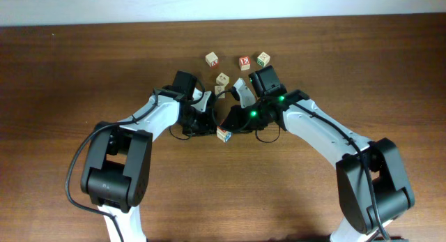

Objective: Rotate 3 blocks
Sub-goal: 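Rotate the held row upward into a vertical stack with both grippers, then open both grippers and pull them away from the stack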

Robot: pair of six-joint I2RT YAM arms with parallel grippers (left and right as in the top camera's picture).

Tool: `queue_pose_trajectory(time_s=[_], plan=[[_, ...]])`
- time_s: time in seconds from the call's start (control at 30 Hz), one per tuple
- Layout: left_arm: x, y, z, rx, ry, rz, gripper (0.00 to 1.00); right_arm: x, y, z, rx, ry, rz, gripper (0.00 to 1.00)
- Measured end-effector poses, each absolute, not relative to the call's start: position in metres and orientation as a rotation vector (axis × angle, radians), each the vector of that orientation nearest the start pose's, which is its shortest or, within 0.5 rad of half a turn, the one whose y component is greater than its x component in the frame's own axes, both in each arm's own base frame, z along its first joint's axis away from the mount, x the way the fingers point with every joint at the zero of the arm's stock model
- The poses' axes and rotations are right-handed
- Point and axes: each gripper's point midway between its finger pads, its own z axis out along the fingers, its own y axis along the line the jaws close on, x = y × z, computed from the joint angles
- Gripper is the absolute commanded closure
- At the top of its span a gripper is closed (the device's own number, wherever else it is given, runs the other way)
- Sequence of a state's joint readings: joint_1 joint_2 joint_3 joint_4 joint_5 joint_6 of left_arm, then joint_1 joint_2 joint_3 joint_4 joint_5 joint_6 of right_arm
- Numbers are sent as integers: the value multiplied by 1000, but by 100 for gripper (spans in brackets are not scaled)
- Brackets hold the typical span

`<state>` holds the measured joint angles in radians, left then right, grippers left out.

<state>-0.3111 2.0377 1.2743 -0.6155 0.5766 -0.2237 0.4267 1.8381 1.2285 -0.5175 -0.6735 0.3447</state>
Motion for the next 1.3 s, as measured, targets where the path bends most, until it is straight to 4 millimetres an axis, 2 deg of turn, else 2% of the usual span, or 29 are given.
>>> queue_pose_trajectory(time_s=[0.2,0.37,0.5,0.57,0.63,0.7,0.73,0.77,0.8,0.83,0.87,0.9,0.97,1.0,1.07,1.2,1.3], plan=[[355,-207,9,198,2959,-913,100,333,269,89,-332,2757,1133,96],[372,-181,14,94,2943,-898,100,331,266,99,-327,2806,1101,96],[394,-171,39,74,2861,-885,100,345,271,129,-371,2756,1091,96],[404,-166,60,75,2800,-879,100,347,272,144,-399,2742,1087,96],[410,-153,86,50,2752,-844,99,349,272,162,-434,2727,1072,94],[412,-137,110,20,2708,-795,78,350,268,183,-455,2705,1039,89],[413,-128,126,14,2673,-759,62,349,264,195,-462,2692,1019,84],[414,-116,146,-9,2627,-714,50,348,259,212,-466,2667,993,72],[413,-110,159,-12,2597,-691,30,347,252,227,-468,2644,963,57],[412,-99,180,-23,2546,-643,4,345,241,248,-455,2608,921,43],[409,-86,208,-37,2475,-581,1,343,227,272,-430,2562,874,28],[406,-77,229,-47,2421,-540,1,340,215,289,-413,2524,831,19],[399,-68,251,-60,2370,-495,1,327,185,316,-348,2476,738,1],[389,-61,275,-67,2311,-456,1,320,168,328,-309,2450,691,1],[382,-58,291,-64,2266,-438,1,306,135,349,-225,2399,596,1],[379,-55,297,-70,2251,-418,1,273,89,386,-103,2279,476,1],[378,-55,296,-71,2254,-417,1,253,77,406,-78,2199,446,1]])
